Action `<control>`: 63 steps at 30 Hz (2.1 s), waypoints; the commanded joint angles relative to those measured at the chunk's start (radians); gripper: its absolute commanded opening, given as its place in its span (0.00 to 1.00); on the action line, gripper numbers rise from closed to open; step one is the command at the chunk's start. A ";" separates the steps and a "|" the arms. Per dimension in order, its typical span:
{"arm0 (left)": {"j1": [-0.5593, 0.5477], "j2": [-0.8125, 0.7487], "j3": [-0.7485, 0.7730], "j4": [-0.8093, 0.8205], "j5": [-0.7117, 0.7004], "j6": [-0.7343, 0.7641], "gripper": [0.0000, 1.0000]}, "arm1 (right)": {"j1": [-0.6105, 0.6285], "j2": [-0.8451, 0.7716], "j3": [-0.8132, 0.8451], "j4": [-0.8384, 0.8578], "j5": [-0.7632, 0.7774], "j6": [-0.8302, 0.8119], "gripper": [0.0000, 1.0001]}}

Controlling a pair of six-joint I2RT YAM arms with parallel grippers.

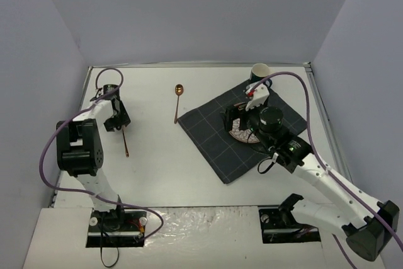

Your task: Set the dinner table for one person

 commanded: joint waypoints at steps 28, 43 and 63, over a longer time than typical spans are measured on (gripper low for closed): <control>-0.386 -0.210 0.076 -0.242 -0.021 -0.373 0.00 | 0.002 -0.332 -0.062 -0.133 0.100 -0.005 1.00; -0.844 -0.023 0.327 -0.115 -0.095 -0.941 0.00 | 0.003 -0.436 -0.046 -0.239 0.131 0.023 1.00; -0.939 0.213 0.412 -0.153 -0.164 -1.138 0.00 | 0.002 -0.476 -0.043 -0.291 0.143 -0.002 1.00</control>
